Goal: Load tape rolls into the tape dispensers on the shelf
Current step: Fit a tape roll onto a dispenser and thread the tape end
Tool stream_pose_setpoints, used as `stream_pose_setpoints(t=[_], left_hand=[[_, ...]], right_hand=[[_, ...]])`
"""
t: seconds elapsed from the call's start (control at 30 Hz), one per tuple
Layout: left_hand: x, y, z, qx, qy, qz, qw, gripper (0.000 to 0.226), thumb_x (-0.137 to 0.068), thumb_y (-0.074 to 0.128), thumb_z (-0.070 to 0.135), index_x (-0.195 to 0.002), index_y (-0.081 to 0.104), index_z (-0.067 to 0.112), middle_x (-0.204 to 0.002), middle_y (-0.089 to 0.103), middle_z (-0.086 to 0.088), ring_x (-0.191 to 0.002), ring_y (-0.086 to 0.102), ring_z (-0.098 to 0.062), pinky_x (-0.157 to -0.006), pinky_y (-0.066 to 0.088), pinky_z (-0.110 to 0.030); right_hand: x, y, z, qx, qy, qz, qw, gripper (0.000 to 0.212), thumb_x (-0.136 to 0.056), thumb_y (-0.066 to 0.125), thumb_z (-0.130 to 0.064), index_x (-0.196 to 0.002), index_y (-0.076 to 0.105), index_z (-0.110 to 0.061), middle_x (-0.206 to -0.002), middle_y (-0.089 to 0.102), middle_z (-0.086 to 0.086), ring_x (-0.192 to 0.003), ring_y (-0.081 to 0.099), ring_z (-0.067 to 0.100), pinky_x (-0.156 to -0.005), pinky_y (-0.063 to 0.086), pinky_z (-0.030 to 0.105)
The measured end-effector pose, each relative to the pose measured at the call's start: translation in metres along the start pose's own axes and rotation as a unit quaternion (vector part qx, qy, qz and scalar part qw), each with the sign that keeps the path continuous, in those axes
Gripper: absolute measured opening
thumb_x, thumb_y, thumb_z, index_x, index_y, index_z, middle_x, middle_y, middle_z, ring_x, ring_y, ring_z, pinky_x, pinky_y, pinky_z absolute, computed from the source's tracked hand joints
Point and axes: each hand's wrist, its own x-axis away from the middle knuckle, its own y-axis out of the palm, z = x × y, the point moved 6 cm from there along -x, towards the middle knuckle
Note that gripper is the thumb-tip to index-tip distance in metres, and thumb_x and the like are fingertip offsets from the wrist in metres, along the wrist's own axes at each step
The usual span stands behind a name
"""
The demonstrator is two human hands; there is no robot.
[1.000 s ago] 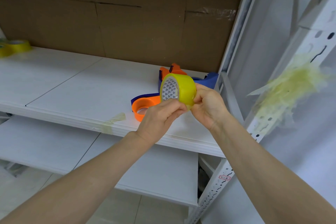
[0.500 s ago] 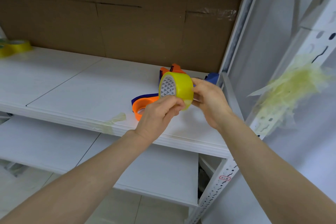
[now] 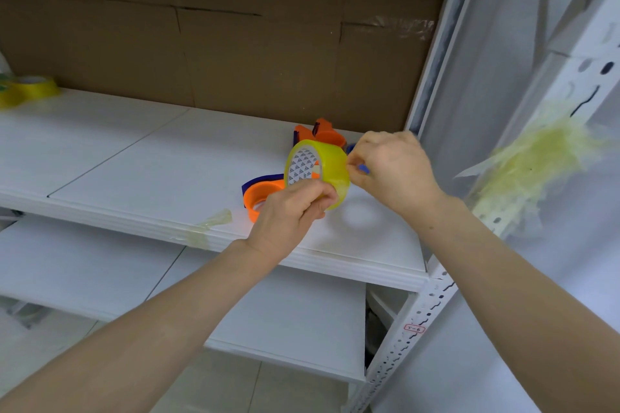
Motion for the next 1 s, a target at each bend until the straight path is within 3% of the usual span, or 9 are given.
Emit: stream_pose_setpoints(t=[0.07,0.17,0.33,0.43,0.53,0.6,0.67,0.8,1.0], left_hand=[[0.000,0.000,0.001,-0.005,0.010,-0.006,1.000,0.014,-0.090,0.054,0.018,-0.090,0.064,0.008,-0.084,0.064,0.006,-0.078,0.062,-0.009,-0.058,0.057,-0.032],[0.001,0.000,-0.001,0.007,-0.015,-0.002,1.000,0.013,-0.090,0.057,0.014,-0.090,0.065,0.004,-0.082,0.058,0.017,-0.075,0.061,0.001,-0.060,0.058,-0.029],[-0.002,-0.003,-0.004,0.071,-0.108,0.014,0.992,0.007,-0.091,0.058,0.017,-0.086,0.060,0.022,-0.075,0.058,0.019,-0.071,0.061,-0.003,-0.063,0.060,-0.035],[-0.003,-0.006,-0.008,0.095,-0.153,0.025,0.983,0.019,-0.092,0.057,0.022,-0.083,0.052,0.039,-0.078,0.061,0.016,-0.072,0.063,-0.002,-0.063,0.060,-0.042],[-0.003,-0.006,-0.004,0.101,-0.162,0.027,0.981,0.018,-0.094,0.053,0.024,-0.086,0.048,0.039,-0.086,0.061,0.007,-0.078,0.062,-0.006,-0.062,0.060,-0.041],[-0.005,-0.007,-0.003,0.108,-0.174,0.039,0.978,0.015,-0.096,0.050,0.026,-0.088,0.045,0.038,-0.094,0.062,-0.008,-0.083,0.062,-0.014,-0.061,0.060,-0.040],[-0.006,-0.007,-0.002,0.114,-0.185,0.047,0.975,0.014,-0.096,0.047,0.026,-0.090,0.043,0.038,-0.096,0.064,-0.011,-0.086,0.063,-0.017,-0.059,0.060,-0.037],[-0.008,-0.008,0.000,0.098,-0.212,0.061,0.970,0.009,-0.097,0.045,0.028,-0.094,0.041,0.036,-0.089,0.064,-0.008,-0.077,0.065,-0.016,-0.053,0.059,-0.035],[-0.015,-0.012,0.007,0.001,-0.228,0.060,0.972,0.011,-0.098,0.036,0.037,-0.103,0.036,0.027,-0.082,0.060,0.005,-0.065,0.059,-0.010,-0.046,0.051,-0.029]], right_hand=[[-0.001,0.007,-0.003,0.048,0.002,-0.071,0.996,0.023,-0.090,0.048,-0.022,-0.102,0.062,-0.009,-0.105,0.059,0.007,-0.093,0.055,0.028,-0.075,0.031,0.034],[-0.002,0.011,0.000,-0.030,0.034,-0.110,0.993,0.018,-0.087,0.053,-0.022,-0.098,0.056,-0.009,-0.103,0.054,0.006,-0.087,0.054,0.025,-0.064,0.037,0.032],[-0.002,0.005,0.009,-0.235,0.094,-0.086,0.964,0.011,-0.078,0.064,-0.010,-0.077,0.054,-0.015,-0.081,0.060,0.004,-0.071,0.056,0.022,-0.069,0.051,0.038],[0.000,0.006,0.011,-0.314,0.126,-0.076,0.938,0.013,-0.077,0.062,-0.007,-0.074,0.055,-0.018,-0.074,0.069,0.006,-0.073,0.065,0.022,-0.071,0.053,0.038],[0.000,0.007,0.015,-0.397,0.165,-0.064,0.901,0.020,-0.084,0.056,-0.004,-0.073,0.054,-0.021,-0.078,0.072,0.009,-0.076,0.070,0.024,-0.065,0.053,0.030],[-0.002,0.006,0.015,-0.403,0.177,-0.063,0.895,0.021,-0.087,0.053,-0.005,-0.073,0.053,-0.021,-0.082,0.073,0.010,-0.077,0.070,0.022,-0.059,0.048,0.022],[-0.002,0.005,0.013,-0.395,0.176,-0.067,0.899,0.020,-0.088,0.052,-0.007,-0.074,0.052,-0.021,-0.082,0.072,0.009,-0.077,0.070,0.020,-0.061,0.050,0.024],[-0.003,0.000,0.007,-0.351,0.144,-0.066,0.923,0.012,-0.090,0.051,-0.014,-0.080,0.051,-0.021,-0.082,0.070,0.007,-0.075,0.068,0.020,-0.077,0.056,0.044],[-0.005,-0.007,-0.002,-0.268,0.096,-0.054,0.957,0.010,-0.095,0.046,-0.026,-0.094,0.048,-0.016,-0.078,0.068,0.003,-0.075,0.066,0.021,-0.071,0.055,0.045]])
